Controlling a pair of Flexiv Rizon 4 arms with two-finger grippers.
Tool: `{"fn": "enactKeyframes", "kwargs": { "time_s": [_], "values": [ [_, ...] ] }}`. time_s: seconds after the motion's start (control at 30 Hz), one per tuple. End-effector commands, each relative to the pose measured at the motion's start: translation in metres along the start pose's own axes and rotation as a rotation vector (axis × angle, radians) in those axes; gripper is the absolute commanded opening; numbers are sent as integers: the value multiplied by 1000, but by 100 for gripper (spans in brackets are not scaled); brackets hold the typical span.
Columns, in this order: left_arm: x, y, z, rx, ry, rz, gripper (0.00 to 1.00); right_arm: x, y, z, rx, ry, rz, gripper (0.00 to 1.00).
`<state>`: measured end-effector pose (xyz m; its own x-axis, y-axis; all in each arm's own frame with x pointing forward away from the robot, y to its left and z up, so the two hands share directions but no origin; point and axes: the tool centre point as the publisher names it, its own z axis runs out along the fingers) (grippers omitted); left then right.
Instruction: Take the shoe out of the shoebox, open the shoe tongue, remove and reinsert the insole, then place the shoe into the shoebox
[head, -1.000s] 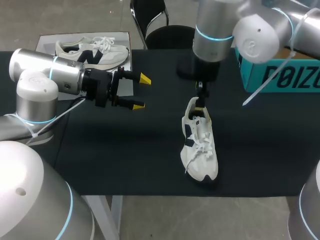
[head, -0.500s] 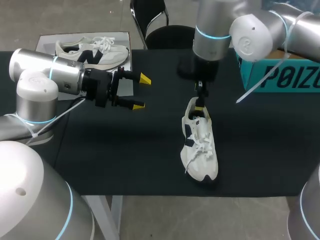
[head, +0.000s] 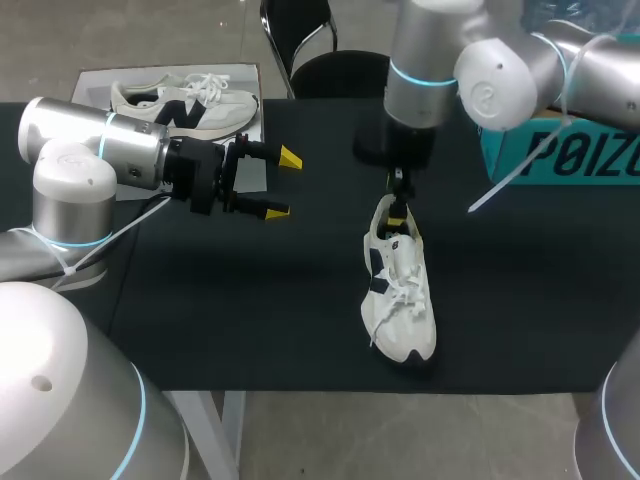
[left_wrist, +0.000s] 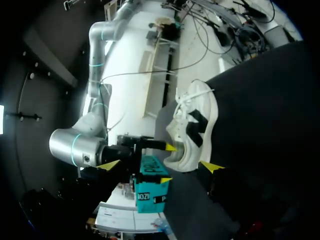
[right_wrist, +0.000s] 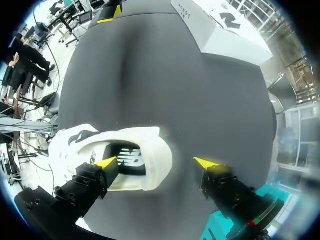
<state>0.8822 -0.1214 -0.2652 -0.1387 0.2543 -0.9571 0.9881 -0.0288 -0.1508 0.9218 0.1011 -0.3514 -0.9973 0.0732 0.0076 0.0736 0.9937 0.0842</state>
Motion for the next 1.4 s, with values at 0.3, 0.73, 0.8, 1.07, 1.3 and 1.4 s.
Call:
{"fn": "enactKeyframes", "kwargs": {
  "time_s": [0.3, 0.73, 0.8, 1.07, 1.3, 1.4],
  "values": [
    [0, 0, 0, 1, 2, 1, 100, -2, 1, 11, -21, 14, -9, 11],
    [0, 0, 0, 1, 2, 1, 100, 6, 3, -24, -5, -33, 10, 2],
    [0, 0, 0, 1, 2, 1, 100, 6, 4, -39, 17, -52, 21, 0],
    [0, 0, 0, 1, 2, 1, 100, 4, -1, -109, 155, -104, 174, 0],
    [0, 0, 0, 1, 2, 1, 100, -5, -32, -173, 188, -136, 481, 0],
    [0, 0, 0, 1, 2, 1, 100, -8, -54, -197, 171, -144, 612, 0]
  ]
}}
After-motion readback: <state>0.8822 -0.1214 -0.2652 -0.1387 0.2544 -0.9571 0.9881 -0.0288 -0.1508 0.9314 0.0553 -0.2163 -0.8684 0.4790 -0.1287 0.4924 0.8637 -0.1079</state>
